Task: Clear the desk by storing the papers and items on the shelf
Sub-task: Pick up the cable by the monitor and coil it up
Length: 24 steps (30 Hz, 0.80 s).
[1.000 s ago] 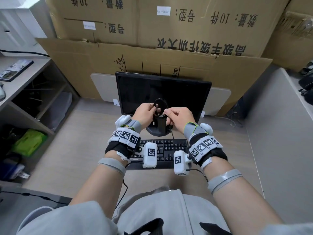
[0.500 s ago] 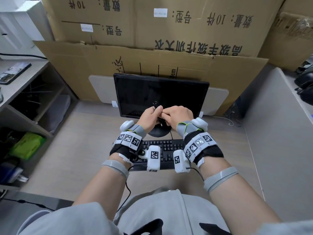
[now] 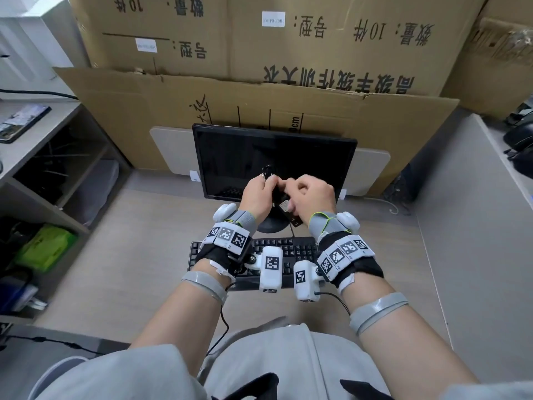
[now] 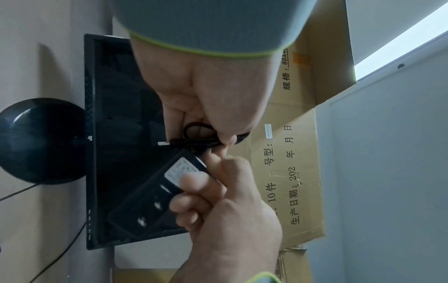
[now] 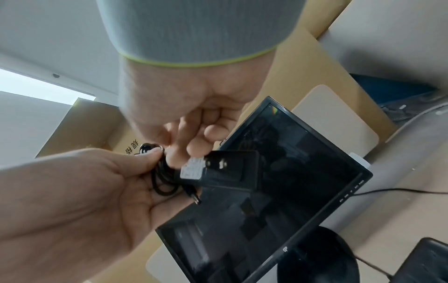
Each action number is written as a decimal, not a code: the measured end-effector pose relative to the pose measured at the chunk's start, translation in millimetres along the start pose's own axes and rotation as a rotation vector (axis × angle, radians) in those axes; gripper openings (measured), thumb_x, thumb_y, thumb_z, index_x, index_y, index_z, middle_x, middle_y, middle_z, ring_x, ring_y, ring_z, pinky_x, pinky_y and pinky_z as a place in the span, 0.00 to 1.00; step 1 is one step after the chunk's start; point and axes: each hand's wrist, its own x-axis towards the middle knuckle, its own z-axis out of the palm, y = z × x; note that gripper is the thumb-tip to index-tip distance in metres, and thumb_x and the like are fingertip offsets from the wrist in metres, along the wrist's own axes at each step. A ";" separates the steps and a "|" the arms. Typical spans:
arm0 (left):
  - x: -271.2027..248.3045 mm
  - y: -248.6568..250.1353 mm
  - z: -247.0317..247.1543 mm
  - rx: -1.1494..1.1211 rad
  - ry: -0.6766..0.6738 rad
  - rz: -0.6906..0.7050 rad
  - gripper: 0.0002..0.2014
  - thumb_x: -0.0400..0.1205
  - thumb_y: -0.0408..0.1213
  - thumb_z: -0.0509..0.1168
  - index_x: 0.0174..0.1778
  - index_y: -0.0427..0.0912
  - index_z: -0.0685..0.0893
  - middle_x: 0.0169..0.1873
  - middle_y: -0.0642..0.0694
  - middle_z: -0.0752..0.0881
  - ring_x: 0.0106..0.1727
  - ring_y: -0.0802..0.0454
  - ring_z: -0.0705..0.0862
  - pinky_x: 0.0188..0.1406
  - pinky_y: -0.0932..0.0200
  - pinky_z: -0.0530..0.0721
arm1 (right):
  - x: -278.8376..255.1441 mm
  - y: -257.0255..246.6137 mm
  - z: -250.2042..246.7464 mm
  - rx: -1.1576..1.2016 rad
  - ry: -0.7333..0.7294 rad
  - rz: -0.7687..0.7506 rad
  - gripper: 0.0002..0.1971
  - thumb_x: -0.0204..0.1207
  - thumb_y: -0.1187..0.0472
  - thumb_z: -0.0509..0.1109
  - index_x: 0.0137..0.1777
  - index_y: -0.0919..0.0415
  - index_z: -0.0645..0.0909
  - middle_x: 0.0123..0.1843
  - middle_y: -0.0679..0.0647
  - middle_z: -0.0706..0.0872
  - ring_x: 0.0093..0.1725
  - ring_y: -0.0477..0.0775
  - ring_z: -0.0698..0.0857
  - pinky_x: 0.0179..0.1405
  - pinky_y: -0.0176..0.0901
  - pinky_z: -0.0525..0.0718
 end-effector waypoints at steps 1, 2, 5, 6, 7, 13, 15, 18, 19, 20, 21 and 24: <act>0.6 -1.1 -0.5 -0.034 0.003 -0.020 0.16 0.78 0.50 0.56 0.33 0.50 0.85 0.44 0.46 0.93 0.51 0.47 0.90 0.62 0.39 0.84 | 3.8 1.9 -1.7 0.102 0.058 0.070 0.18 0.74 0.46 0.64 0.31 0.60 0.79 0.20 0.51 0.85 0.19 0.51 0.82 0.27 0.46 0.85; 0.0 -1.2 -2.3 -0.050 -0.004 -0.034 0.15 0.80 0.47 0.56 0.33 0.49 0.84 0.43 0.47 0.93 0.51 0.49 0.91 0.63 0.41 0.84 | 7.3 2.8 -5.2 0.172 0.086 0.113 0.19 0.74 0.46 0.65 0.32 0.62 0.77 0.19 0.53 0.85 0.16 0.53 0.79 0.26 0.46 0.82; -0.8 4.1 -0.4 0.041 -0.098 0.043 0.16 0.84 0.41 0.54 0.35 0.41 0.81 0.37 0.46 0.93 0.44 0.50 0.89 0.57 0.47 0.84 | 17.8 7.3 -13.5 0.147 0.005 0.104 0.21 0.70 0.35 0.68 0.37 0.55 0.80 0.22 0.50 0.85 0.21 0.48 0.79 0.33 0.46 0.81; -2.6 7.3 2.3 0.100 -0.142 0.072 0.16 0.86 0.41 0.54 0.36 0.40 0.81 0.34 0.47 0.91 0.39 0.50 0.86 0.52 0.47 0.83 | 18.6 6.8 -13.8 0.134 -0.050 0.076 0.21 0.68 0.32 0.68 0.40 0.50 0.83 0.23 0.49 0.84 0.24 0.46 0.80 0.37 0.47 0.82; -3.2 9.7 7.8 0.160 -0.195 0.098 0.17 0.87 0.41 0.54 0.36 0.40 0.81 0.31 0.48 0.87 0.36 0.51 0.83 0.47 0.47 0.81 | 19.0 7.2 -14.2 0.133 -0.104 0.050 0.20 0.67 0.31 0.69 0.43 0.46 0.84 0.24 0.49 0.83 0.26 0.45 0.81 0.40 0.46 0.82; 4.5 2.7 35.9 0.350 -0.400 0.179 0.21 0.89 0.44 0.51 0.29 0.49 0.75 0.28 0.52 0.80 0.30 0.55 0.75 0.35 0.56 0.73 | 32.0 32.7 -24.3 -0.041 -0.173 0.016 0.15 0.70 0.40 0.74 0.41 0.52 0.86 0.27 0.45 0.77 0.31 0.44 0.78 0.35 0.37 0.75; 6.4 0.9 48.2 0.373 -0.439 0.146 0.20 0.89 0.45 0.51 0.30 0.48 0.74 0.29 0.50 0.79 0.27 0.57 0.72 0.31 0.60 0.71 | 37.0 49.6 -28.7 -0.068 -0.200 0.043 0.14 0.72 0.43 0.72 0.40 0.54 0.86 0.28 0.46 0.78 0.32 0.46 0.77 0.35 0.40 0.75; 8.0 -2.3 75.6 0.304 -0.479 0.101 0.18 0.88 0.42 0.53 0.32 0.43 0.75 0.31 0.48 0.79 0.30 0.57 0.74 0.35 0.63 0.72 | 42.8 79.0 -37.5 0.046 -0.216 0.123 0.13 0.75 0.48 0.70 0.40 0.57 0.86 0.29 0.51 0.80 0.31 0.48 0.77 0.38 0.43 0.77; 6.7 -4.7 83.3 0.291 -0.481 0.095 0.17 0.87 0.41 0.54 0.33 0.42 0.76 0.32 0.47 0.80 0.33 0.54 0.75 0.39 0.58 0.74 | 42.6 88.1 -39.7 0.080 -0.204 0.146 0.12 0.76 0.49 0.70 0.39 0.57 0.86 0.28 0.51 0.80 0.30 0.48 0.77 0.38 0.43 0.77; 5.6 -7.2 89.7 0.279 -0.484 0.090 0.16 0.86 0.41 0.54 0.34 0.41 0.77 0.32 0.46 0.80 0.35 0.52 0.76 0.41 0.53 0.74 | 41.6 95.9 -41.6 0.103 -0.186 0.165 0.12 0.76 0.51 0.69 0.37 0.57 0.86 0.26 0.50 0.81 0.28 0.47 0.77 0.36 0.42 0.77; 7.5 -9.3 99.6 0.257 -0.491 0.073 0.15 0.85 0.40 0.55 0.36 0.40 0.78 0.33 0.46 0.80 0.36 0.51 0.76 0.42 0.50 0.74 | 43.8 107.0 -45.5 0.137 -0.166 0.186 0.11 0.77 0.52 0.68 0.36 0.55 0.86 0.24 0.48 0.81 0.26 0.46 0.76 0.35 0.41 0.76; 14.4 -14.5 124.5 0.182 -0.512 0.038 0.15 0.84 0.43 0.55 0.38 0.38 0.79 0.34 0.45 0.81 0.37 0.50 0.78 0.44 0.47 0.76 | 47.5 134.3 -53.1 0.242 -0.130 0.256 0.11 0.80 0.57 0.66 0.36 0.51 0.85 0.21 0.47 0.80 0.23 0.45 0.76 0.33 0.40 0.75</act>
